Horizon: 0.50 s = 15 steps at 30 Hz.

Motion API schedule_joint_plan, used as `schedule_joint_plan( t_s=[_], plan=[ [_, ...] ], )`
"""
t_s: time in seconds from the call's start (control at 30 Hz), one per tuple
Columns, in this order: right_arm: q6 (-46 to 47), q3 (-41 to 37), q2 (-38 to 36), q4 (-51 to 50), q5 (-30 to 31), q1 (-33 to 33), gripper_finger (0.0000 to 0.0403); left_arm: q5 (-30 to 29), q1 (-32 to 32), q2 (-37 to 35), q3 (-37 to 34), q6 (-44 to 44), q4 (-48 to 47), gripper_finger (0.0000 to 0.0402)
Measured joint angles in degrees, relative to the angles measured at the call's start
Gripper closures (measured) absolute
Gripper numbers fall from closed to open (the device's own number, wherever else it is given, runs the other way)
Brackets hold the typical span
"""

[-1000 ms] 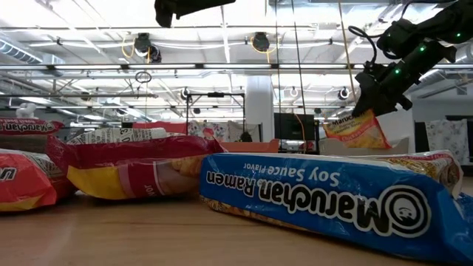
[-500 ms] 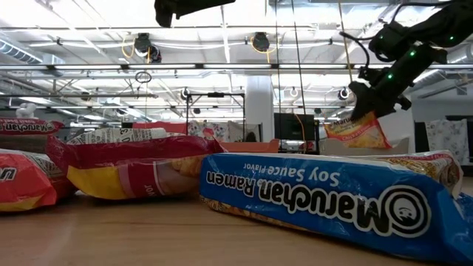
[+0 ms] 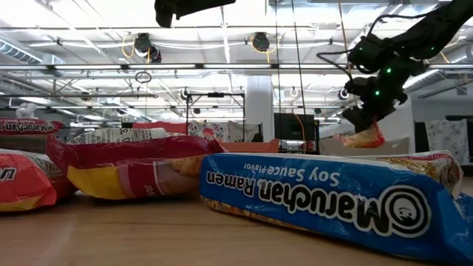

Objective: Sort Maruchan noodles
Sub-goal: Put the top orange noodle pack into the gray bin

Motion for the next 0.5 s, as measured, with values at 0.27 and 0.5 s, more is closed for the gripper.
schedule_joint_plan(
  t_s=[0.27,0.5],
  plan=[
    [-9.4,-0.1,0.0,3.0,9.1,2.2,0.0192,0.0,0.0,0.0,0.0,0.0,-0.8,0.0105],
    [-9.6,-0.1,-3.3,2.5,11.6,4.2,0.0184,0.0,0.0,0.0,0.0,0.0,-0.9,0.0105]
  ],
)
